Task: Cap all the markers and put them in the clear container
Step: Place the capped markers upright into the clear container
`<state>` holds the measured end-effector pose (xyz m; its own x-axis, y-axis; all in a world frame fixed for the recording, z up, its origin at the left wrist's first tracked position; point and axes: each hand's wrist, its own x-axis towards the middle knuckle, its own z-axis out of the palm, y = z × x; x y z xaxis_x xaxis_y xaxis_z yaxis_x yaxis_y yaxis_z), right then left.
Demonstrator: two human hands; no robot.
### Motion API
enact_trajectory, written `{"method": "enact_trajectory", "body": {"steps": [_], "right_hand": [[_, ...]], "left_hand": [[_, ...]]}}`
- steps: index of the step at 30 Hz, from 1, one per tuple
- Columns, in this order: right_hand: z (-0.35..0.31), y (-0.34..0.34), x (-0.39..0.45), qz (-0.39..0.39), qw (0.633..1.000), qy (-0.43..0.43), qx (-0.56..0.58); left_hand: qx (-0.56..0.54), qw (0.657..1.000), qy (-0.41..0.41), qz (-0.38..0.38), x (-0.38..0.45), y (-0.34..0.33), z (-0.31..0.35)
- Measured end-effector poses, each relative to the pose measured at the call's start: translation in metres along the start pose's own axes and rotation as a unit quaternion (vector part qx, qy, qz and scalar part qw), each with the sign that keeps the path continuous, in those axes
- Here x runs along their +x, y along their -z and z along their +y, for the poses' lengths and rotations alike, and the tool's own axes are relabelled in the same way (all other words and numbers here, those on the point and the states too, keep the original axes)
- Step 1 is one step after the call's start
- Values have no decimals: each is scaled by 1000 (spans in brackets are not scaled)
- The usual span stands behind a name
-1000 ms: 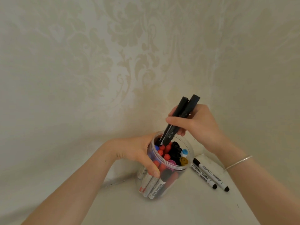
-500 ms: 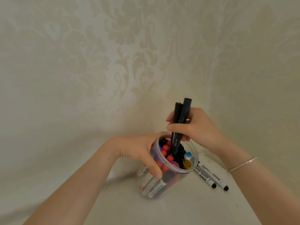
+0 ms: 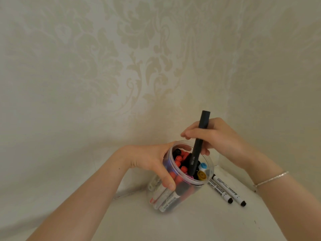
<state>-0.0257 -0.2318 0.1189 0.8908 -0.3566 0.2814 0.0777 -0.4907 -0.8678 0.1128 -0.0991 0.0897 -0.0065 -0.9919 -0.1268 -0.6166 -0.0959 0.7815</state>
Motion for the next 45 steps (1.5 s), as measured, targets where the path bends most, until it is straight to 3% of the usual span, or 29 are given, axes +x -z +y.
{"method": "enact_trajectory", "body": {"steps": [5,9,20,25,30,34,38,40,45], "right_hand": [[-3,-7,2,186,977,69,79],[0,-13,3,235,965,103,46],[2,-17,-1,191,971,125,-65],[-1,-13,-3,171,979,107,4],[-4,-12,1,166,965,148,-137],[-6,-10,-5,110,980,154,-60],[-9,-8,-11,136,968,202,62],[-8,-7,-9,108,972,196,77],[3,-14,-4,-41,990,104,-85]], "left_hand": [[3,1000,-17,-20,1,-1,1],[5,1000,-12,-23,2,-1,2],[-4,1000,-11,-1,-1,-1,3],[-3,1000,-2,-6,-3,-2,3],[16,999,-16,-24,1,-5,11],[3,1000,-4,-17,3,-4,8],[0,999,-3,-32,3,-4,7],[-2,999,9,-30,3,-3,7],[15,999,29,-16,-1,-3,11]]}}
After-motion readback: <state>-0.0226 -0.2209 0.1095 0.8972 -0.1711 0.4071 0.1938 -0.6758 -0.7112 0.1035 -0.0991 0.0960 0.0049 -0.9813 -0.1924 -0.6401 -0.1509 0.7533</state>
